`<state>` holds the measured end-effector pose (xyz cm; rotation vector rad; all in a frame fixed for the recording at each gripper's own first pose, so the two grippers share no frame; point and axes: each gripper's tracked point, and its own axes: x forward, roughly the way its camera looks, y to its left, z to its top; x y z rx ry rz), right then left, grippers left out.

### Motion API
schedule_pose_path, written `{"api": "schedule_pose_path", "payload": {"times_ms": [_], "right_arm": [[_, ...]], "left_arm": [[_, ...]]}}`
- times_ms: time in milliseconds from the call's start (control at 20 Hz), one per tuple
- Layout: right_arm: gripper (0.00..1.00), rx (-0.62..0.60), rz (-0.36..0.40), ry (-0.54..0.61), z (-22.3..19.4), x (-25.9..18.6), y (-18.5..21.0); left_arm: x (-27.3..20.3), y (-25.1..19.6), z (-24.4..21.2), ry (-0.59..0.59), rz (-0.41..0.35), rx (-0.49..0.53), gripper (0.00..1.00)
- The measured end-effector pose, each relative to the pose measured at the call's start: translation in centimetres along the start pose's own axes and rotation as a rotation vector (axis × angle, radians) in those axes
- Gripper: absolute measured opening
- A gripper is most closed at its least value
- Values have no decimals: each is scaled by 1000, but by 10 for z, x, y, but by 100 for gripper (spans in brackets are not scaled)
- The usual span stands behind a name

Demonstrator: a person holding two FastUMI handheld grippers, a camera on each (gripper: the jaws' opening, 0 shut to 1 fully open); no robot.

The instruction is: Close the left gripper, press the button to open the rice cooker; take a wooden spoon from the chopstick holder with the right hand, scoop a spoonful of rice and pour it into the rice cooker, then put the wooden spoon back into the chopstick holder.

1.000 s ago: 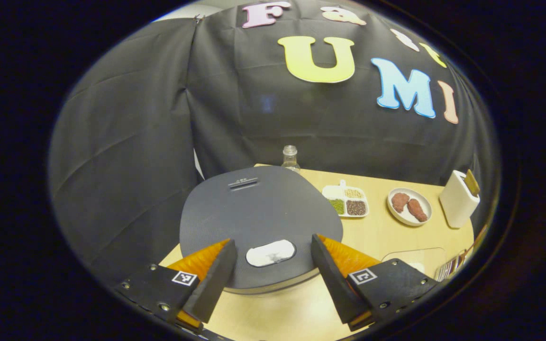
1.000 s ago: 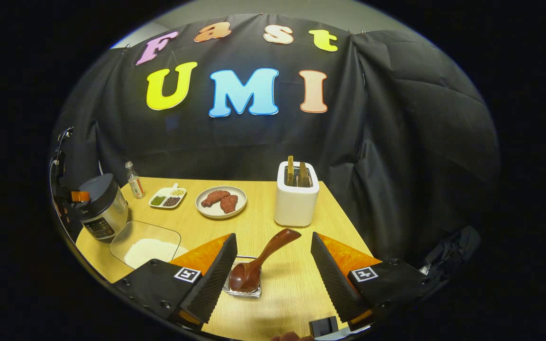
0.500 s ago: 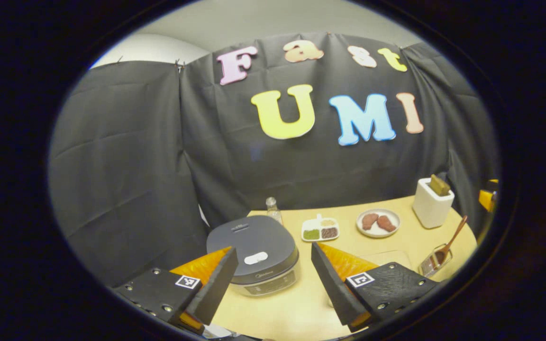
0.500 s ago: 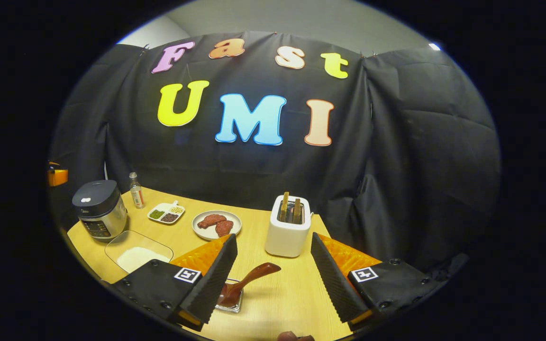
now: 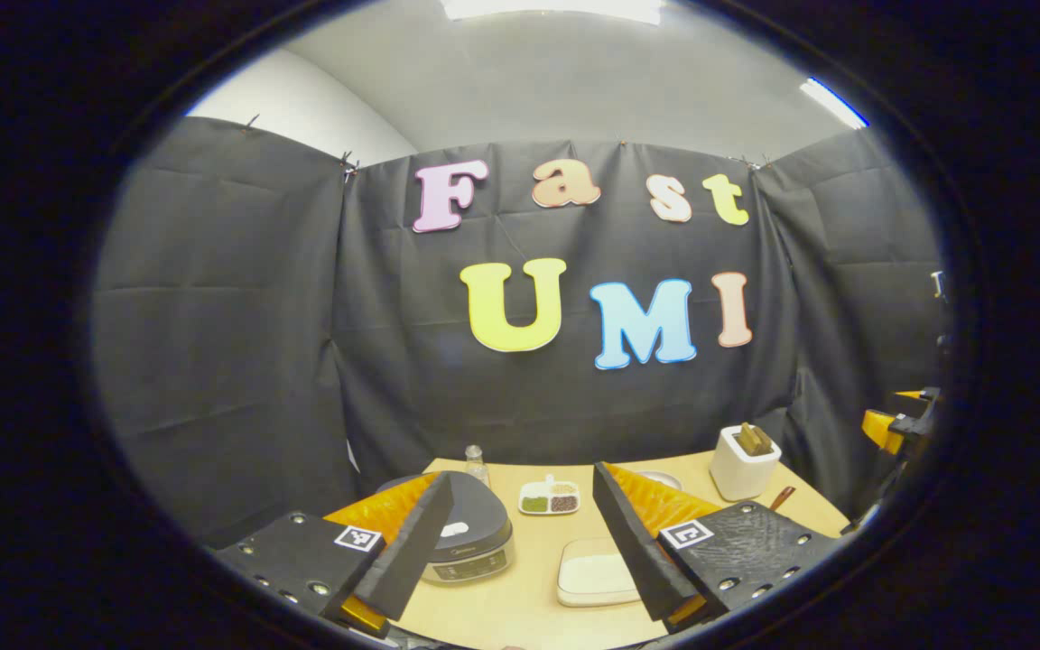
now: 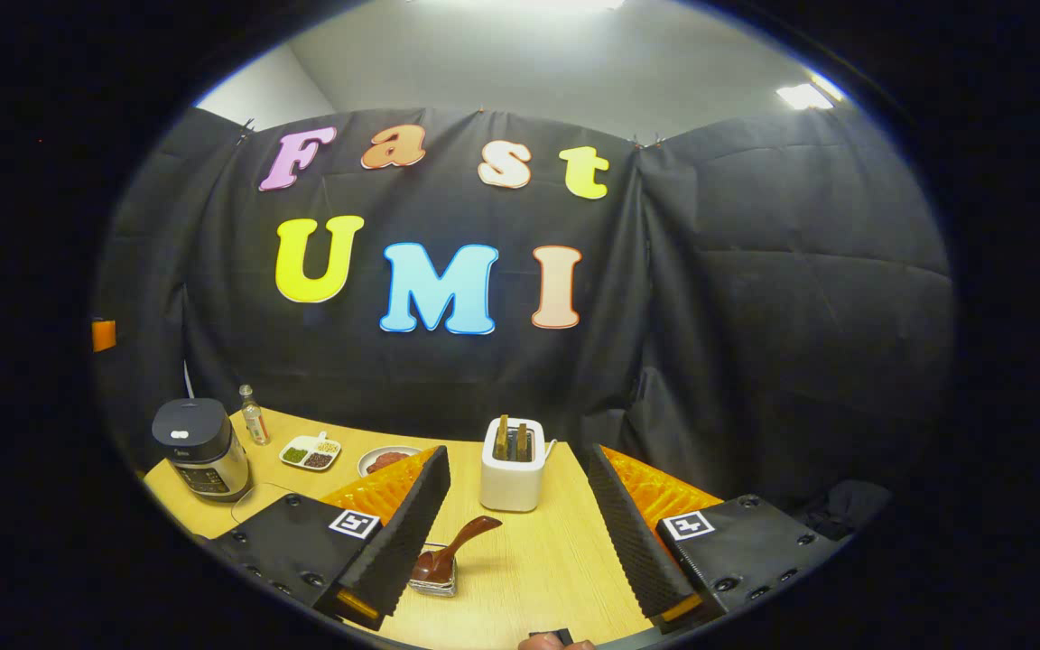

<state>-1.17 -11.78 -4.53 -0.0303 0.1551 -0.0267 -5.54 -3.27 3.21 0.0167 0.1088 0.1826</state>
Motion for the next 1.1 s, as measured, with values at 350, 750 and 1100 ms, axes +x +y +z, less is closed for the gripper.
{"api": "schedule_pose_path", "payload": {"times_ms": [350,750,1100], "right_arm": [[98,36,-68,-37,-15,-60,9],[97,2,-34,-65,1,-55,28],[97,9,55,-19,-8,-46,60]], "left_arm": [[-18,6,-18,-33,-49,43,96],[-32,24,-51,7,-66,5,96],[-39,50,-62,-16,-30,-72,96]]}}
